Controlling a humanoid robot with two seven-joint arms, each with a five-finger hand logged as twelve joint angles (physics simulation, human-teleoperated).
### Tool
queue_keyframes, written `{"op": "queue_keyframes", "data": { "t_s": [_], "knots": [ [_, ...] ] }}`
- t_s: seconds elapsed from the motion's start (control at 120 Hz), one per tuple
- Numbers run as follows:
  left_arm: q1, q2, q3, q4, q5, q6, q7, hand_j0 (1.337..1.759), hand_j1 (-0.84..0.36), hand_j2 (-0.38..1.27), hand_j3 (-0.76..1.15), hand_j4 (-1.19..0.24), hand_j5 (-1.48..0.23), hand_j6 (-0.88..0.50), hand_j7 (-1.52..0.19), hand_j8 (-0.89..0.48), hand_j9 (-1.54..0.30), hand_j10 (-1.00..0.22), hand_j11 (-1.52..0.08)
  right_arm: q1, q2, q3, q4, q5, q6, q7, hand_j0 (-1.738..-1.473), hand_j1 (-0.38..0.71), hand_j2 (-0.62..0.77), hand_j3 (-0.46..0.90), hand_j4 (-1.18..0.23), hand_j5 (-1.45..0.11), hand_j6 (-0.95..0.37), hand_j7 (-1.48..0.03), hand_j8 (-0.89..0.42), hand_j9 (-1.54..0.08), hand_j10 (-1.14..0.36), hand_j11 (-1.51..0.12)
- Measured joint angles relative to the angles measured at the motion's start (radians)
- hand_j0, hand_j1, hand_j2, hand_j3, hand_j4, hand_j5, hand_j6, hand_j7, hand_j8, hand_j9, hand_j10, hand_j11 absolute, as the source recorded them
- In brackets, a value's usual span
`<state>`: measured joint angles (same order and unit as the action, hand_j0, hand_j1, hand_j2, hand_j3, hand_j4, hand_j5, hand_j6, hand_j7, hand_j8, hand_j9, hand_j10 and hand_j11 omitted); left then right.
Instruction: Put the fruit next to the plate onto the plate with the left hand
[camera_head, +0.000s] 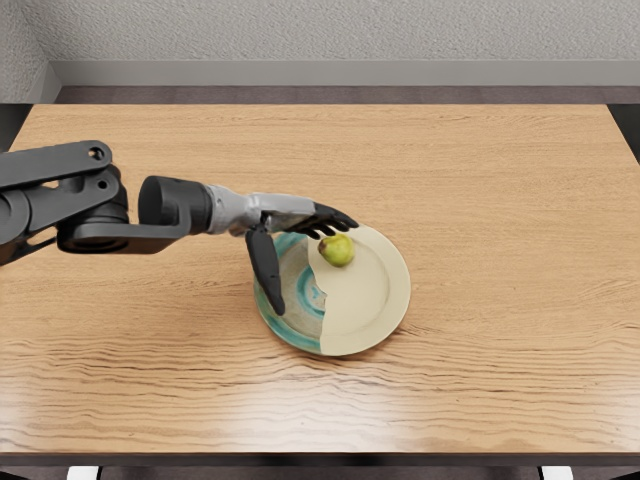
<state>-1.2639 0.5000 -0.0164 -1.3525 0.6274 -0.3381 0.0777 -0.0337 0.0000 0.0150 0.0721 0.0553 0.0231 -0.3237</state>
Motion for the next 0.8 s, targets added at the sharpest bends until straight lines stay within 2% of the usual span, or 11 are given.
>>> {"op": "queue_keyframes", "data": {
  "t_s": [0.167,0.267,0.417,0.542,0.658,0.8],
  "knots": [
    [0.0,0.088,-0.031,-0.002,-0.192,-0.204,-0.001,1.658,0.29,0.02,0.0,-0.06,-0.07,-0.05,-0.07,-0.05,-0.07,-0.05,-0.07,0.0,0.0,0.0,0.0,0.0,0.0,0.0,-1.658,-0.35,0.0,0.0,0.0,0.0,0.0,0.0,0.0,0.0,0.0,0.0],
    [0.001,0.124,-0.037,-0.002,-0.296,-0.247,-0.002,1.658,0.3,0.01,0.0,-0.05,-0.05,-0.04,-0.05,-0.04,-0.05,-0.04,-0.05,0.0,0.0,0.0,0.0,0.0,0.0,0.0,-1.658,-0.35,0.0,0.0,0.0,0.0,0.0,0.0,0.0,0.0,0.0,0.0],
    [0.032,0.239,-0.037,0.0,-0.447,-0.267,-0.002,1.658,0.31,0.01,0.0,-0.03,-0.04,-0.03,-0.04,-0.03,-0.04,-0.03,-0.04,0.0,0.0,0.0,0.0,0.0,0.0,0.0,-1.658,-0.35,0.0,0.0,0.0,0.0,0.0,0.0,0.0,0.0,0.0,0.0],
    [0.037,0.313,-0.034,0.001,-0.496,-0.271,-0.004,1.658,0.32,0.01,0.0,-0.03,-0.03,-0.03,-0.03,-0.03,-0.03,-0.03,-0.03,0.0,0.0,0.0,0.0,0.0,0.0,0.0,-1.658,-0.35,0.0,0.0,0.0,0.0,0.0,0.0,0.0,0.0,0.0,0.0],
    [0.07,0.393,-0.032,0.003,-0.51,-0.272,-0.004,1.658,0.32,0.01,0.0,-0.02,-0.03,-0.02,-0.03,-0.02,-0.03,-0.02,-0.03,0.0,0.0,0.0,0.0,0.0,0.0,0.0,-1.658,-0.35,0.0,0.0,0.0,0.0,0.0,0.0,0.0,0.0,0.0,0.0],
    [0.091,0.411,-0.034,0.007,-0.516,-0.273,-0.004,1.658,0.32,0.01,0.0,-0.02,-0.03,-0.02,-0.03,-0.02,-0.03,-0.02,-0.03,0.0,0.0,0.0,0.0,0.0,0.0,0.0,-1.658,-0.35,0.0,0.0,0.0,0.0,0.0,0.0,0.0,0.0,0.0,0.0]
  ]
}}
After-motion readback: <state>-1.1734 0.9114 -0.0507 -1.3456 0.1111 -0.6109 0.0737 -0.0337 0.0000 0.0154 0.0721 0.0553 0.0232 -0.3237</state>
